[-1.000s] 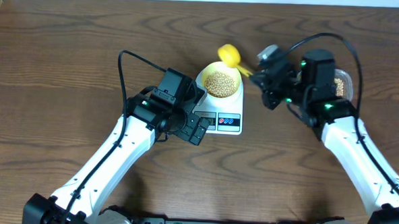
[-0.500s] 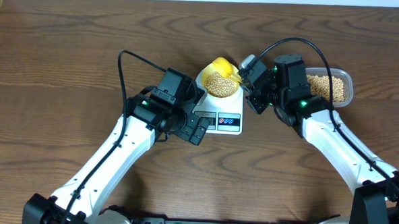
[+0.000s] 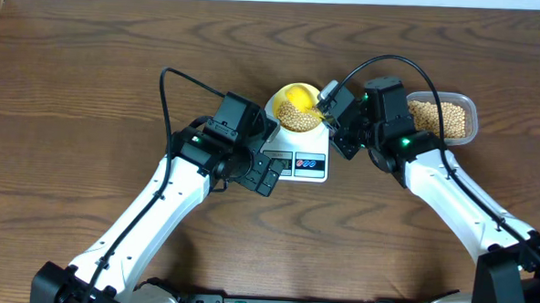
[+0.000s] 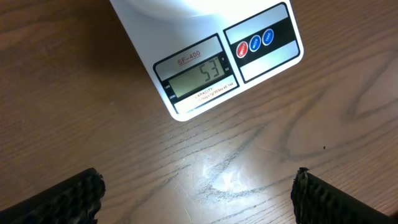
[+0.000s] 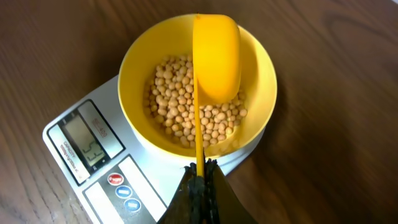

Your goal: Scoop item into bowl and weigh 50g on scale

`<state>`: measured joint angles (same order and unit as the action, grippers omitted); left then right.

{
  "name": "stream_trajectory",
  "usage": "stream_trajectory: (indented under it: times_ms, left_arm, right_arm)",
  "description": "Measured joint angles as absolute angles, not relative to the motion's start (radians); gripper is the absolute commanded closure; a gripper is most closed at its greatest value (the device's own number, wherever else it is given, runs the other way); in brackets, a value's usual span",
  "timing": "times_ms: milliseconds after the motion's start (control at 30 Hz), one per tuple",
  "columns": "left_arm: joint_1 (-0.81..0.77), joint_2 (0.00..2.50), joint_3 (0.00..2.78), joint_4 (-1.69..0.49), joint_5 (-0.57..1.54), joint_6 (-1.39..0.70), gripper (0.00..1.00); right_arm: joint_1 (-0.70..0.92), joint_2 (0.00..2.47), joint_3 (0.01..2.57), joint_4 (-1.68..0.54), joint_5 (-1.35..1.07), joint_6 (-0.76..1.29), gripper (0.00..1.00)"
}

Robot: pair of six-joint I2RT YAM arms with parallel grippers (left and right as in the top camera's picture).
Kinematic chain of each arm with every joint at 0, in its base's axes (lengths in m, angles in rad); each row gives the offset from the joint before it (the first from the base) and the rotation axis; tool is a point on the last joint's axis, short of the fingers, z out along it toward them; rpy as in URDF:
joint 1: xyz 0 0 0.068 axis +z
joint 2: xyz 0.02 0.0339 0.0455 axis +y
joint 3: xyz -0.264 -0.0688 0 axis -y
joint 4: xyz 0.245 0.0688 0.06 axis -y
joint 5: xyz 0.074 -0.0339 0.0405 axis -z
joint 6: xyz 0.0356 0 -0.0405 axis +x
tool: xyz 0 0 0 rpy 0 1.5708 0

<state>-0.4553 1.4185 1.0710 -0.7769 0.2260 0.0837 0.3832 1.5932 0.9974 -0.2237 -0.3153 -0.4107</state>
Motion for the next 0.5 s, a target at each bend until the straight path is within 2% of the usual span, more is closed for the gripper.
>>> stream_trajectory:
  times_ms: [500]
  left_arm:
    - [-0.455,1.419,1.071,-0.777,0.226,0.083,0.02]
  right_arm:
    - [0.383,1.606,0.997,-0.263,-0.345,-0.413,0.99]
